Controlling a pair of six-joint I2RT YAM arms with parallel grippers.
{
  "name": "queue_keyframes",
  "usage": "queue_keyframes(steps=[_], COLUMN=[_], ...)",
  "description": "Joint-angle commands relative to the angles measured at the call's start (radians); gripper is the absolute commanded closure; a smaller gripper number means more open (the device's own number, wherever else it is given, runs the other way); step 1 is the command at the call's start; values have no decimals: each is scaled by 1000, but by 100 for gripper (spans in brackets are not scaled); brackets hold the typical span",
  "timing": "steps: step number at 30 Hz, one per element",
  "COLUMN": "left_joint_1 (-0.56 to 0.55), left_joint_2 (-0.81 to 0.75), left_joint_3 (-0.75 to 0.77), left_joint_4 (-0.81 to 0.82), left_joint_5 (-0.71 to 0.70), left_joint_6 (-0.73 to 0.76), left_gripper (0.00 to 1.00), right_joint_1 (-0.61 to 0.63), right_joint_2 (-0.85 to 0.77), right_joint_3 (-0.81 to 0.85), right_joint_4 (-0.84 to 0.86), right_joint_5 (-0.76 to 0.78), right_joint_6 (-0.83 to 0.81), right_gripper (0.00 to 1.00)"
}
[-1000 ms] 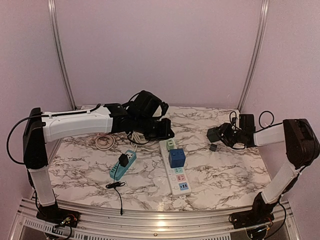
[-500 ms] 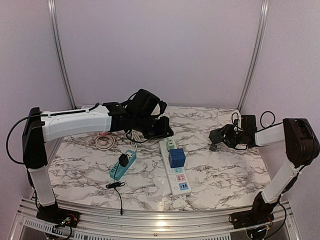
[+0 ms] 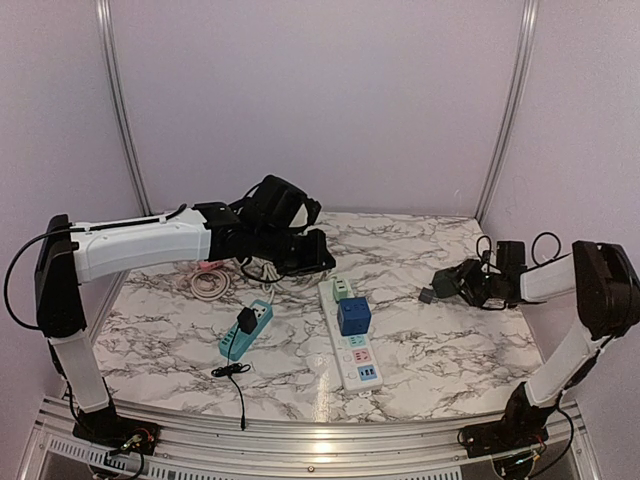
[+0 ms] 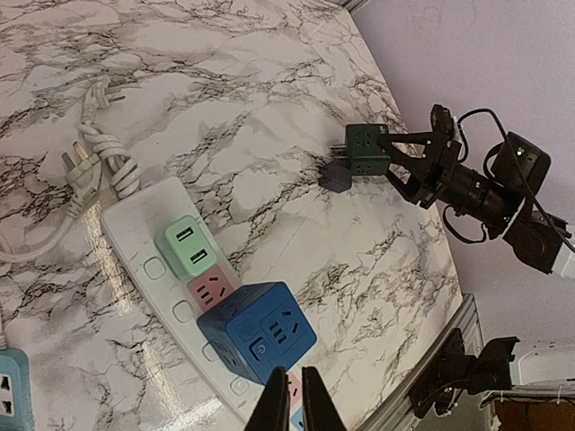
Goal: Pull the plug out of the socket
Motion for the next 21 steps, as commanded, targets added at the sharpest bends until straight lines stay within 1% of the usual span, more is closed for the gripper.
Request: queue_keyframes(steps=[1, 4, 5, 7, 9, 12, 17, 21], left_joint_1=[3, 5, 5, 6, 8, 8, 9, 9], left_joint_2=[-31, -30, -30, -36, -47, -56, -80, -91], left_joint_3=[15, 12, 8, 9, -8, -19, -68, -98], left_joint_4=[-14, -11, -5, -8, -2, -3, 27, 42], left_joint_5=[-10, -8, -7, -7, -17, -21, -22, -27], left_joint_6=[20, 24, 21, 27, 28, 35, 27, 24], left_gripper=[94, 94, 94, 94, 93, 93, 93, 93], right_joint_1=[-90, -121, -126, -127, -129, -129, -129, -129], right_joint_2=[-47, -47, -42, -35, -42, -65, -134, -192], right_joint_3=[-30, -36, -38, -40, -45, -51, -45, -49], right_joint_4=[32, 17, 21, 13, 12, -5, -106, -181], right_joint_5=[-26, -16, -31, -33, -29, -17, 48, 115], right_joint_6=[-26, -52, -54, -60, -66, -71, -124, -157], right_gripper=[54, 53, 51, 42, 29, 18, 12, 11])
